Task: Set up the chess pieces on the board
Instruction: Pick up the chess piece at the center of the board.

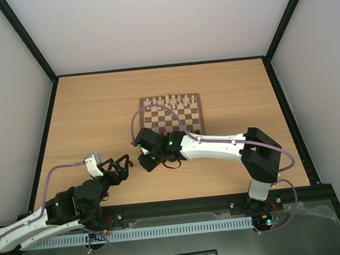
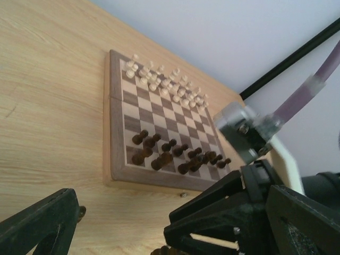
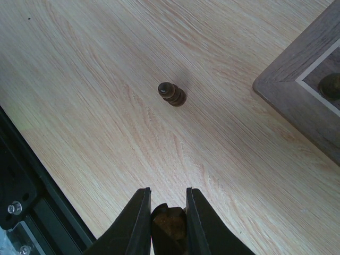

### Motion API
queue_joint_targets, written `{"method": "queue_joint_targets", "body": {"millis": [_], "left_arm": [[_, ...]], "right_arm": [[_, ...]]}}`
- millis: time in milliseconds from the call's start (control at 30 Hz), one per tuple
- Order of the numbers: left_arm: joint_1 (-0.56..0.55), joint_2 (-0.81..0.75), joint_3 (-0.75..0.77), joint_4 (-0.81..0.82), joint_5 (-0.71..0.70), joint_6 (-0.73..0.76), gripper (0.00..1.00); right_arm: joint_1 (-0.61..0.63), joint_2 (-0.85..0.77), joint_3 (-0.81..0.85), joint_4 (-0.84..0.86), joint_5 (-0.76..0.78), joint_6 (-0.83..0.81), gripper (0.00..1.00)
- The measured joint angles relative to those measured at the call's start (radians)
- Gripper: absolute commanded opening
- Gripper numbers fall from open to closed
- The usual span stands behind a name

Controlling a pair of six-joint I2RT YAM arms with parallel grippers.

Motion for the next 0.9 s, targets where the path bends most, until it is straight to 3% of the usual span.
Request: {"method": "queue_joint_targets", "body": {"millis": [200, 467, 667, 900], "left_arm": [[0.0, 0.053, -0.061, 0.048, 0.04, -0.008, 0.99], [0.0, 0.059, -0.193, 0.129, 0.13, -0.025, 0.87], [0.0, 0.075, -0.208, 0.178, 0.172, -0.023, 0.87], [-0.014, 0.272, -0.208, 0.229, 0.187, -0.016, 0.9]], "right_arm": [[-0.022, -0.015, -0.007, -0.004, 0.0, 0.009, 0.14], [-0.115, -0.116, -0.067, -0.003, -0.043, 0.026, 0.15], [-0.143, -0.143, -0.084, -0.003, -0.084, 0.036, 0.15], [-0.144, -0.152, -0.092, -0.003, -0.115, 0.037, 0.15]]}}
